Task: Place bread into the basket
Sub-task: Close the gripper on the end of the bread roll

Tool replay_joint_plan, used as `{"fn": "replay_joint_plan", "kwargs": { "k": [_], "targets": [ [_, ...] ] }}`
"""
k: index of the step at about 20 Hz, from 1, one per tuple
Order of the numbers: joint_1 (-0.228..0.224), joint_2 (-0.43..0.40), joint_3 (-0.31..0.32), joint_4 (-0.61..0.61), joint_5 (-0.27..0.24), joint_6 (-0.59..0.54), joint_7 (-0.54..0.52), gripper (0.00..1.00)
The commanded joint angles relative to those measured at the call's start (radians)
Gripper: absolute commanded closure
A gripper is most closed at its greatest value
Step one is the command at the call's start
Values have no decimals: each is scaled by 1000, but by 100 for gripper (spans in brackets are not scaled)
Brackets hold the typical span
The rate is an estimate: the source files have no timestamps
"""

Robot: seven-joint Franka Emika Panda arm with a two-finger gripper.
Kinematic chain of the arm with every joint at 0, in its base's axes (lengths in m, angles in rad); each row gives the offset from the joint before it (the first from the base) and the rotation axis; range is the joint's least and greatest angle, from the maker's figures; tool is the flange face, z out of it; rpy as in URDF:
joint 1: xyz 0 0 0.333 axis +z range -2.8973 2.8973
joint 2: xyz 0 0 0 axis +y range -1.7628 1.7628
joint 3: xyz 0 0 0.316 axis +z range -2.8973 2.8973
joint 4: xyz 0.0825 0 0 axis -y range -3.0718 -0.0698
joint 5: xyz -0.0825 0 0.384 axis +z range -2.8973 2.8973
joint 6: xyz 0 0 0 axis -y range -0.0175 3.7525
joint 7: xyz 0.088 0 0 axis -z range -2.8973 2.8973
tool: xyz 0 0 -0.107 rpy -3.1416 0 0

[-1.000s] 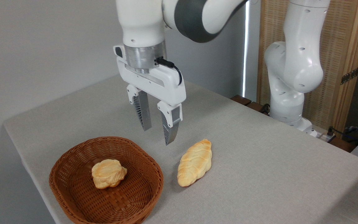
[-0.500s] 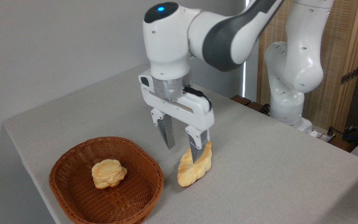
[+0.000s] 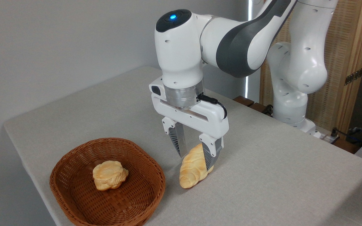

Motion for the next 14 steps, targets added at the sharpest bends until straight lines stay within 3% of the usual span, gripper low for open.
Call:
{"fn": "replay_joint_plan", "kwargs": {
  "k": [1,11,14],
  "targets": [
    [-7,-12,0,-18,19,21,-19,0],
    [-18,49,0,-19,19,47,-18,0],
    [-41,65,0,-19,19,47,-16,0]
  ]
}}
